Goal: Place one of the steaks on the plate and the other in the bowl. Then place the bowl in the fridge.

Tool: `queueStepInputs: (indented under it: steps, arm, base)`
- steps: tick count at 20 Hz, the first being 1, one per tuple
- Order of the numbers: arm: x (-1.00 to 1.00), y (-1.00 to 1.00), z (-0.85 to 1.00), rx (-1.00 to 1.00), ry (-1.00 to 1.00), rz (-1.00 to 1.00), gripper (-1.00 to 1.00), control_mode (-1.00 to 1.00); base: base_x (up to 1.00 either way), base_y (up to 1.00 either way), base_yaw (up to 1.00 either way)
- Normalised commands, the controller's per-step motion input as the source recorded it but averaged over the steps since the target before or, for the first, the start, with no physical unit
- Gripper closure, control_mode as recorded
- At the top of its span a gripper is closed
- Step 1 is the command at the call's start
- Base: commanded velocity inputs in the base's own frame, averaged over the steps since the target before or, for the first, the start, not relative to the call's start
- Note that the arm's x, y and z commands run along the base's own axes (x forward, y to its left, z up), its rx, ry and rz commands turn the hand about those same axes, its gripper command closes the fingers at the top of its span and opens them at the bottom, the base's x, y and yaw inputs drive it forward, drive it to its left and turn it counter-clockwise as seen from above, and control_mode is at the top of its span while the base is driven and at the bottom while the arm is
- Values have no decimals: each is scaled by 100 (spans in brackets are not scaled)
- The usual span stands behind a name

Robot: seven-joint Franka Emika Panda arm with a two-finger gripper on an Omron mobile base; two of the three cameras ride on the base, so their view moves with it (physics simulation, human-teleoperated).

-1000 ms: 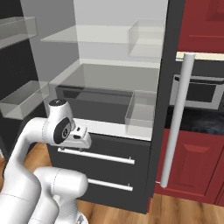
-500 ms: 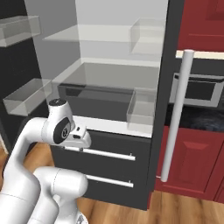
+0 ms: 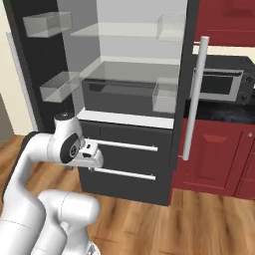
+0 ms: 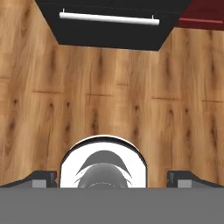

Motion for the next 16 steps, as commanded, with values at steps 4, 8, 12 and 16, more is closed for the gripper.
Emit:
queueStepInputs:
  steps: [4,8,12,16]
  arm:
    - [0,0,0,0,0,0,-100,100]
    - [0,0,0,0,0,0,-100,100]
    - [0,0,0,0,0,0,-100,100]
    - [0,0,0,0,0,0,-100,100]
  base:
    - [-98,-18,-15]
    - [-31,-76,-4]
    - [2,-100,2]
    - [23,-100,8]
